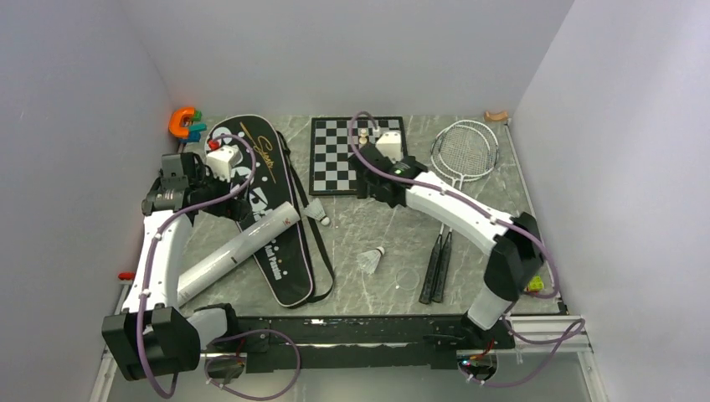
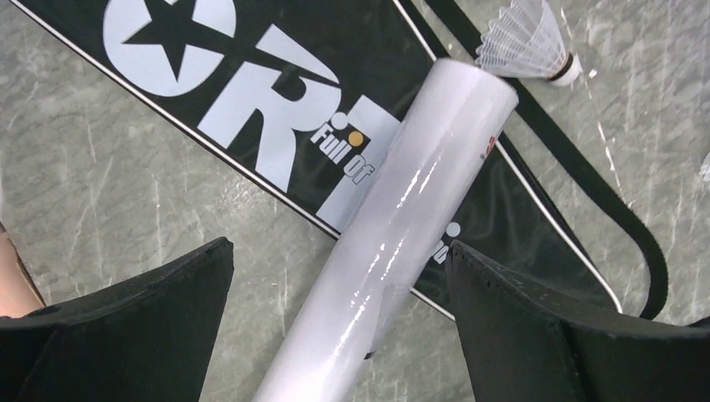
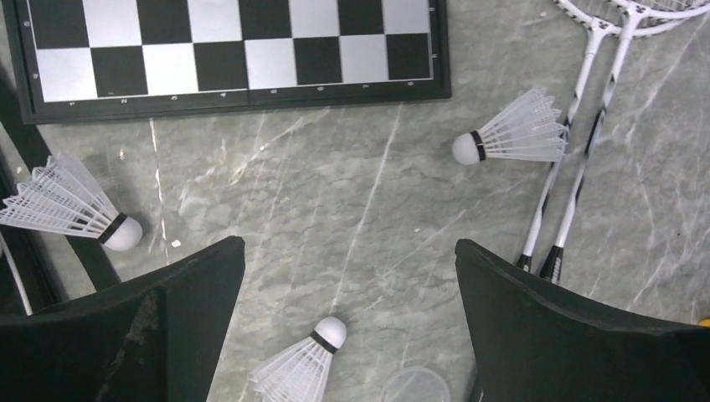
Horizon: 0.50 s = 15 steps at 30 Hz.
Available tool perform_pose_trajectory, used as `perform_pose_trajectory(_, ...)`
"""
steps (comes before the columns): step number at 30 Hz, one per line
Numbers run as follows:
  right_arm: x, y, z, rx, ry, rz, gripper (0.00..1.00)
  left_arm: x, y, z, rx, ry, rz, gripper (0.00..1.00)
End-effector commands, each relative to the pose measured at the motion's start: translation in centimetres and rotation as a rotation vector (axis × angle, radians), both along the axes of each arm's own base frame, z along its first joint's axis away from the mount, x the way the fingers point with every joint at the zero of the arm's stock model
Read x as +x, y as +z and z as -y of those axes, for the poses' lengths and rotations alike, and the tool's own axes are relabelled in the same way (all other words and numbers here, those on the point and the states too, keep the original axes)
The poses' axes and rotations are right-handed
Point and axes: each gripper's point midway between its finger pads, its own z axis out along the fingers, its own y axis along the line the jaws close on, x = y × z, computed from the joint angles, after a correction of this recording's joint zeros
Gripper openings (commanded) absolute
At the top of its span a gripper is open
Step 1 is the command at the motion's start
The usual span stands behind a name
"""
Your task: Pack up the badminton gear
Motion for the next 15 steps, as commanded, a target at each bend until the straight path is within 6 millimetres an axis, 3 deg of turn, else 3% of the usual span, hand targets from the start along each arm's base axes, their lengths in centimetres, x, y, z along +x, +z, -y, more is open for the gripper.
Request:
perform_pose_trajectory(1,-0.2,0.6,-1.4,-0.047,-0.024,-0.022,1.00,-0.9,-2.1,0.5,0.028,-0.109,-0.038,0.99)
perform_pose_trajectory(8,0.3,0.2,-5.5,-0.013,0.039,-0.033,1.00,-4.2,-8.9,0.8,0.072,-0.269,-0.222,0.99)
perform_pose_trajectory(15,0.5,-0.3,-8.0,0.025,0.085,-0.049,1.00,-5.4,-12.2,0.0,0.146,-0.297,-0.247,0.99)
